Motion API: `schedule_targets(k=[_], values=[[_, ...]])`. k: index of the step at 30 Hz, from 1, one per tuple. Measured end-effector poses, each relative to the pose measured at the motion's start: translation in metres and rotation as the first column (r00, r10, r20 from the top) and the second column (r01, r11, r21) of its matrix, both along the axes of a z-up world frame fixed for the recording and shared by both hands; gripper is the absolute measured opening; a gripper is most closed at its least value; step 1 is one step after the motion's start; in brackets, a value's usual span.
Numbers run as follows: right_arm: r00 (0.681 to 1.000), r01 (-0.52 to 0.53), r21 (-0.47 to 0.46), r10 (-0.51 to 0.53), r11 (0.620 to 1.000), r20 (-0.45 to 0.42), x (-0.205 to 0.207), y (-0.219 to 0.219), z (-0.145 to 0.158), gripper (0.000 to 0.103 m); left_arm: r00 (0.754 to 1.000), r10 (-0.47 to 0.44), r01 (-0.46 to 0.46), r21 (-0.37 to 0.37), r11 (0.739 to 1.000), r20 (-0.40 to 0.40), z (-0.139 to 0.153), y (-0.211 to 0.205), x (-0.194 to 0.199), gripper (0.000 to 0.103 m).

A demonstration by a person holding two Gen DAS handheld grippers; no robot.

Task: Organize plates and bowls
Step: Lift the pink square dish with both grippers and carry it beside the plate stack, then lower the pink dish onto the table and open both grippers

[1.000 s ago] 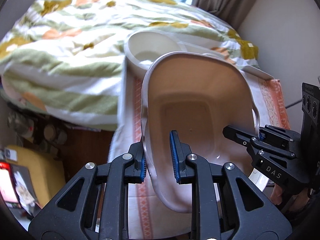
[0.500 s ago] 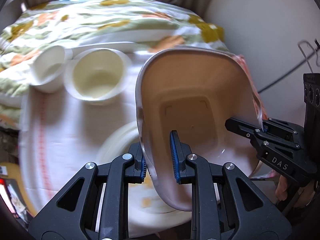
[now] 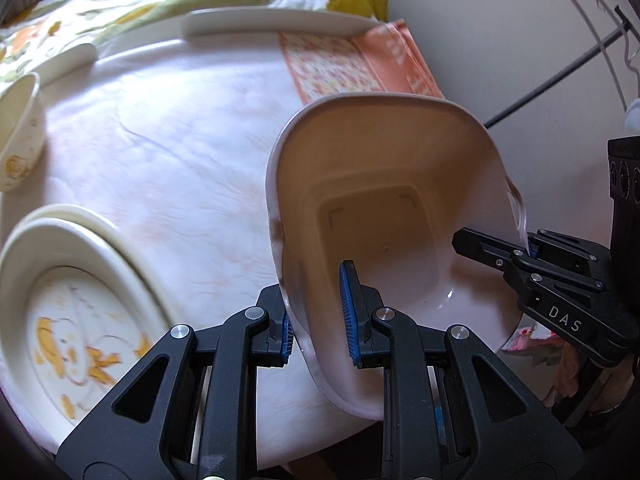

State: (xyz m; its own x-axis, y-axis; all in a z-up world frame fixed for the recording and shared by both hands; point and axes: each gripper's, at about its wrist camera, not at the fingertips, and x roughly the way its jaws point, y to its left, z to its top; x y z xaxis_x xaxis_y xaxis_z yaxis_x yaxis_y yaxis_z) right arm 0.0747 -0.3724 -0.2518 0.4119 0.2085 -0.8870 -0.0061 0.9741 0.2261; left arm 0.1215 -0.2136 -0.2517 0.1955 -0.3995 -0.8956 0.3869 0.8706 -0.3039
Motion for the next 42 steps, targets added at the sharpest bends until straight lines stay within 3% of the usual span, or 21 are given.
schedule_targets(k=[13,29,31,32,33,34,36,38,40,42], values=[[0.999,-0.019,0.065,0.021,0.998,-0.029,-0.013,-0.021,-0.026,0.011,0.999,0.02,-0.018,0.056,0.998,-0.041,-0.026,-0.013,-0.001,0.018],[0.999,0.021,0.077,-0.019,0.997,-0.034,-0.013,-0.024,-0.027,0.011,1.0,-0.001,0.001,0.093,0.996,0.002,-0.018,-0.013,-0.002,0.019],[0.999,0.027,0.078,-0.025,0.997,-0.033,-0.013,-0.025,-0.026,0.011,1.0,0.0,-0.001,0.095,0.996,0.004,-0.017,-0.013,-0.002,0.032],[0.999,0.031,0.078,-0.029,0.996,-0.032,-0.013,-0.026,-0.026,0.011,1.0,0.001,-0.001,0.091,0.996,0.004,-0.016,-0.014,-0.001,0.07],[0.999,0.035,0.082,-0.033,0.996,-0.032,-0.013,-0.028,-0.026,0.011,1.0,0.001,-0.002,0.079,0.997,0.005,-0.014,-0.013,-0.001,0.102],[0.999,0.038,0.089,-0.036,0.995,-0.031,-0.013,-0.029,-0.026,0.012,1.0,0.003,-0.003,0.066,0.998,0.011,-0.011,-0.013,-0.001,0.102],[0.999,0.047,0.097,-0.045,0.994,-0.021,-0.013,-0.032,-0.025,0.025,1.0,-0.003,0.002,0.055,0.998,0.009,-0.007,-0.014,-0.001,0.103],[0.998,0.059,0.12,-0.059,0.991,-0.003,-0.014,-0.036,-0.022,0.075,1.0,-0.007,0.005,0.073,0.997,0.015,-0.006,-0.015,0.0,0.103],[0.997,0.074,0.138,-0.077,0.988,0.017,-0.015,-0.041,-0.018,0.088,1.0,0.0,-0.001,0.068,0.998,0.017,-0.003,-0.014,0.0,0.103],[0.995,0.086,0.152,-0.092,0.985,0.034,-0.015,-0.045,-0.013,0.089,1.0,0.009,-0.011,0.059,0.998,0.026,0.003,-0.012,0.0,0.103]])
